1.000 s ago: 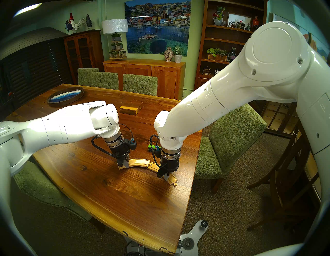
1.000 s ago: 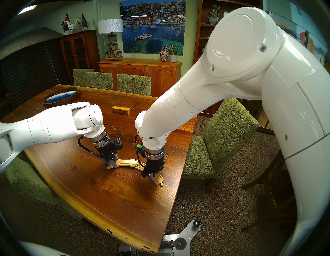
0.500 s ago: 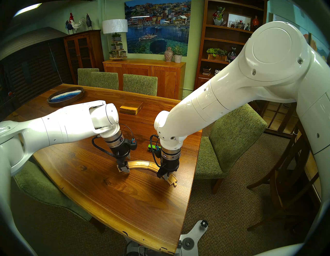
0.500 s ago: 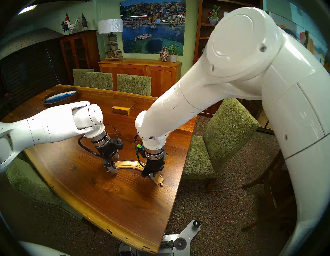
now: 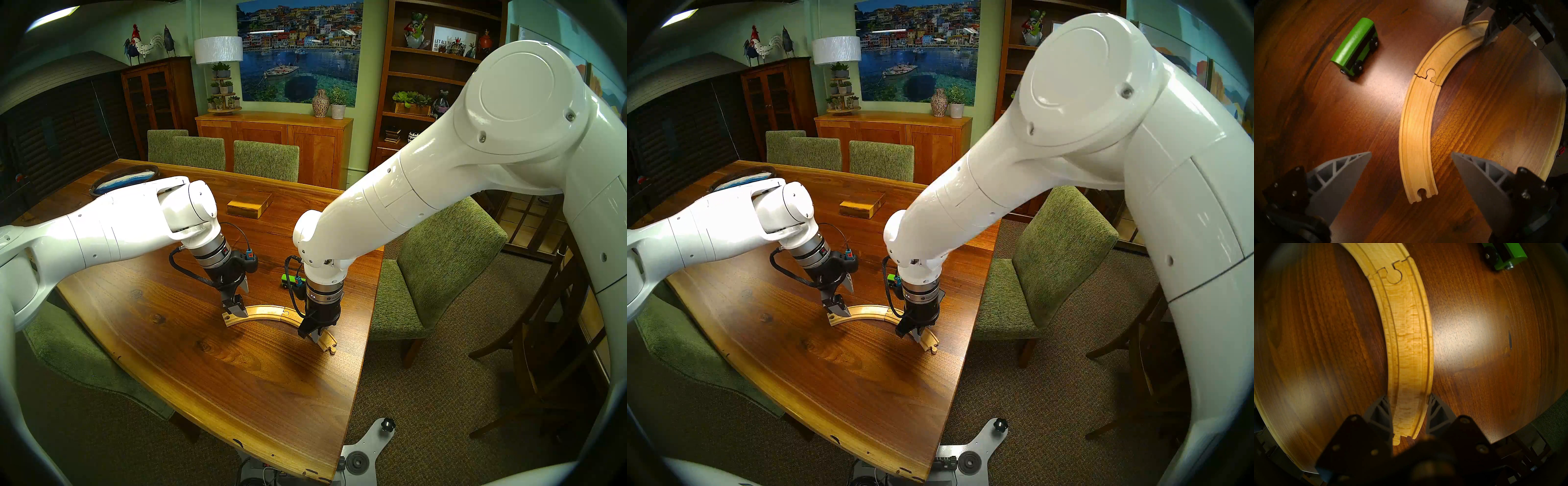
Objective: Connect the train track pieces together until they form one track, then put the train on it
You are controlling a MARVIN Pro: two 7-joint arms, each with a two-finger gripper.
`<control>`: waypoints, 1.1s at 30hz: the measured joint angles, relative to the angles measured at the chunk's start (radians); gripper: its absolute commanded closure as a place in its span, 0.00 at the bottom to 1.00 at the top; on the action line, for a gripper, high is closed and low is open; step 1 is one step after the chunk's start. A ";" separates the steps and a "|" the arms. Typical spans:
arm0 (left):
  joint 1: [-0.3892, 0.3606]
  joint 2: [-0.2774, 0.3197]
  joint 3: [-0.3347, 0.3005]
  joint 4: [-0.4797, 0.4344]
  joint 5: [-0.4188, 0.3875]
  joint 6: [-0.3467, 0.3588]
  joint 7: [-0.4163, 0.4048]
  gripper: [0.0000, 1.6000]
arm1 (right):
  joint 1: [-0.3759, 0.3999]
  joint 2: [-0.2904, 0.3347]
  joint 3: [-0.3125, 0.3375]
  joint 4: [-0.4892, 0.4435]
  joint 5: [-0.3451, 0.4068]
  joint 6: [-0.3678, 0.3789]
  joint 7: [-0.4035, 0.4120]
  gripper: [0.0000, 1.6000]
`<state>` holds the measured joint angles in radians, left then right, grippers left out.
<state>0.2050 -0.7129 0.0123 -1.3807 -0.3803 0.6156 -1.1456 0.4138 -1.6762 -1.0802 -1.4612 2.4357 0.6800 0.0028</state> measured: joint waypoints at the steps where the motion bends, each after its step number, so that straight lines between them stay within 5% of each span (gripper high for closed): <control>1: -0.001 0.000 0.000 0.002 0.001 -0.004 -0.004 0.00 | 0.000 0.000 0.000 0.000 0.000 0.000 0.000 1.00; 20: -0.016 0.004 0.016 0.004 0.067 -0.075 -0.063 0.00 | 0.000 0.000 0.000 0.000 0.000 0.000 0.000 0.98; 21: -0.016 0.004 0.015 0.004 0.068 -0.076 -0.064 0.00 | 0.000 0.000 0.000 0.000 0.000 0.000 0.000 0.68; 25: -0.015 0.004 0.014 0.004 0.072 -0.078 -0.068 0.00 | 0.000 -0.001 -0.003 -0.003 0.000 -0.003 -0.002 0.00; 33: -0.015 0.004 0.011 0.004 0.070 -0.080 -0.072 0.00 | 0.012 0.000 -0.011 -0.024 -0.010 -0.018 -0.020 0.00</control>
<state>0.1901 -0.7088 0.0230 -1.3772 -0.3105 0.5353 -1.2176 0.4257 -1.6760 -1.0917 -1.4854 2.4252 0.6624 -0.0168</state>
